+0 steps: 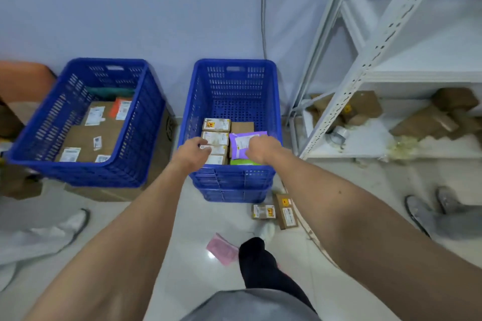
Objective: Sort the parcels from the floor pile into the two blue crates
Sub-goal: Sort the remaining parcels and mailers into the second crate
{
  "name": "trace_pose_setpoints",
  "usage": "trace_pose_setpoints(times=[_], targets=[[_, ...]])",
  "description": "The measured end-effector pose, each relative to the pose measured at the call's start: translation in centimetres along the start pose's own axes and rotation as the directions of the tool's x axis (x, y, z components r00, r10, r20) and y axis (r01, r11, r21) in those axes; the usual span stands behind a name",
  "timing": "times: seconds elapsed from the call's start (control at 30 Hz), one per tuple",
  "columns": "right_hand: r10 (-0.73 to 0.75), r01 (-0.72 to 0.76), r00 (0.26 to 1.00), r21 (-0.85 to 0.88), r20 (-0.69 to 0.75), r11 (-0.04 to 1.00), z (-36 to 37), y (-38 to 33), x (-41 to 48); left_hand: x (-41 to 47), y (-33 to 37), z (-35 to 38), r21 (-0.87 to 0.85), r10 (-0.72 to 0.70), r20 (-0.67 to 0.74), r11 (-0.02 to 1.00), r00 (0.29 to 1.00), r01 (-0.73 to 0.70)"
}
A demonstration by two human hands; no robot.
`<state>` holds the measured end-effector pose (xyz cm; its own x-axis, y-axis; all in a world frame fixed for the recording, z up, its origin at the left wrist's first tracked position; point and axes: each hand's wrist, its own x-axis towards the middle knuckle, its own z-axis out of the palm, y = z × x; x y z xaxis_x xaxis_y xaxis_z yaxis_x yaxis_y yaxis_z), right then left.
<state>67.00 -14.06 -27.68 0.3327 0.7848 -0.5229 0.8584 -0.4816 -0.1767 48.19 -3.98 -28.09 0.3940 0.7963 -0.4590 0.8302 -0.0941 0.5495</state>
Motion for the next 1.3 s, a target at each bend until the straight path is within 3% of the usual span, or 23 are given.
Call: trace_pose_setpoints(times=[0.23,0.43,0.63,0.87,1.3], targets=[[0.027,-0.036,0.996,-0.114,-0.083,0.993,5.5,1.0,-8.5,-7.7,-3.9,3.6,-0.076,0.003,0.027,0.997,1.000,-0.001],[0.065,-0.067,0.997,-0.090,-0.033,0.994,8.2,4.0,-12.4,-10.2,-3.8,6.4,-0.104,0.037,0.083,0.994,0.996,-0.028],[0.121,-0.121,0.993,-0.043,-0.014,0.992,11.0,8.9,-12.5,-10.8,-2.6,10.5,-0.150,-0.013,0.139,0.988,0.990,0.034],[0.177,-0.190,0.975,0.096,0.134,0.977,17.8,17.4,-7.7,-7.5,0.2,19.1,-0.362,-0.077,0.215,0.920,0.973,0.153],[0.130,-0.194,0.957,0.235,0.261,0.952,39.7,25.2,8.5,7.6,-14.2,41.3,0.001,-0.245,0.293,0.967,0.924,0.256]])
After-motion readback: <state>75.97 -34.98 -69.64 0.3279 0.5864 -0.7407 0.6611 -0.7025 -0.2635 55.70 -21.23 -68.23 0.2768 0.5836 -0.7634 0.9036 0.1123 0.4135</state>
